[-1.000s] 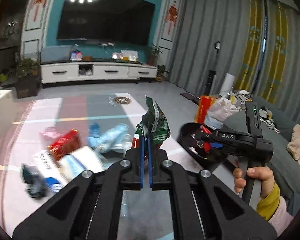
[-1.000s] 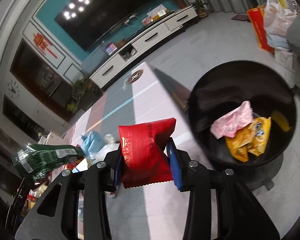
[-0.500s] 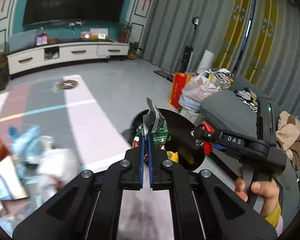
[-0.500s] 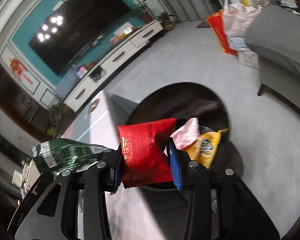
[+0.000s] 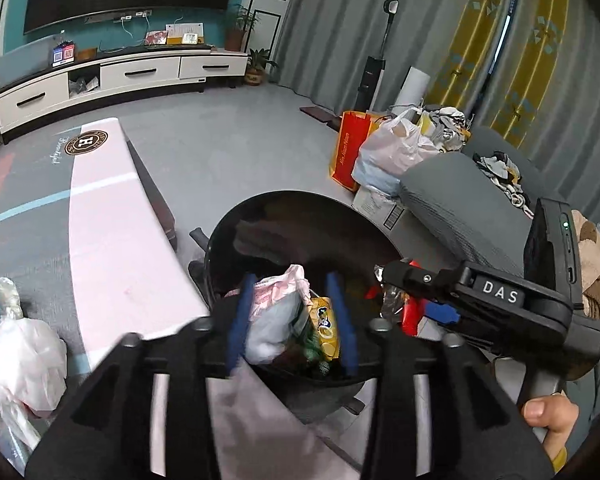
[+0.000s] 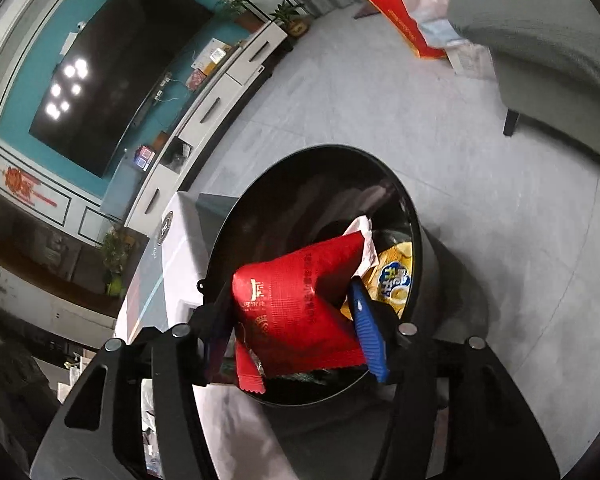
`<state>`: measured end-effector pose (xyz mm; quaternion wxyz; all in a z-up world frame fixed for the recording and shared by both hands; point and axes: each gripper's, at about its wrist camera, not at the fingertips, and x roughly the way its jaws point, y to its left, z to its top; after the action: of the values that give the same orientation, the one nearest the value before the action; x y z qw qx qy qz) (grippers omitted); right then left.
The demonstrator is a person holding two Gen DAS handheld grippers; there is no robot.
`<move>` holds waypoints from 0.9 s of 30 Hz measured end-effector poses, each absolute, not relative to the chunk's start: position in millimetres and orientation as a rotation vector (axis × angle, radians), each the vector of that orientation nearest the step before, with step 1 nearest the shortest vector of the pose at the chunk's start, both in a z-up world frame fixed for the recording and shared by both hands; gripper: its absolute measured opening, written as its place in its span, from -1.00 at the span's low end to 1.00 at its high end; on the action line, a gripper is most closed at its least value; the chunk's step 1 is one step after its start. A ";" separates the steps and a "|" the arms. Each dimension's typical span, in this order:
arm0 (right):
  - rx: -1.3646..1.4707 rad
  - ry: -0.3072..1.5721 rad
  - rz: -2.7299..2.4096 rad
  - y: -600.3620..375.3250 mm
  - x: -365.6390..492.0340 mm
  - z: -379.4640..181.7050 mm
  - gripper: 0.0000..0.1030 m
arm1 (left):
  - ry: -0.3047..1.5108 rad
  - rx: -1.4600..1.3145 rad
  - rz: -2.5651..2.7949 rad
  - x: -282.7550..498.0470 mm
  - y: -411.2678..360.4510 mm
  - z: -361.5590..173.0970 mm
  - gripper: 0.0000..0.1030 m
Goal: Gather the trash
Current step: 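Carry the red packet and green bag to the bin and release both, then grasp the white plastic bag with the right tool while the left tool grasps the clear plastic bag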
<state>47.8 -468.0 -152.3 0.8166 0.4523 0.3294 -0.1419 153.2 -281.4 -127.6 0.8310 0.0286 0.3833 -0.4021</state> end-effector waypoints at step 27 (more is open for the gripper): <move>0.660 0.748 -0.052 -343.5 83.0 -109.6 0.41 | 0.594 -0.252 -0.727 118.9 -37.9 -83.8 0.94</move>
<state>83.0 -343.5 -109.6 0.8778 0.3166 0.3586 -0.0251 118.9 -37.9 -83.8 0.8842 -0.1210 0.2854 -0.3493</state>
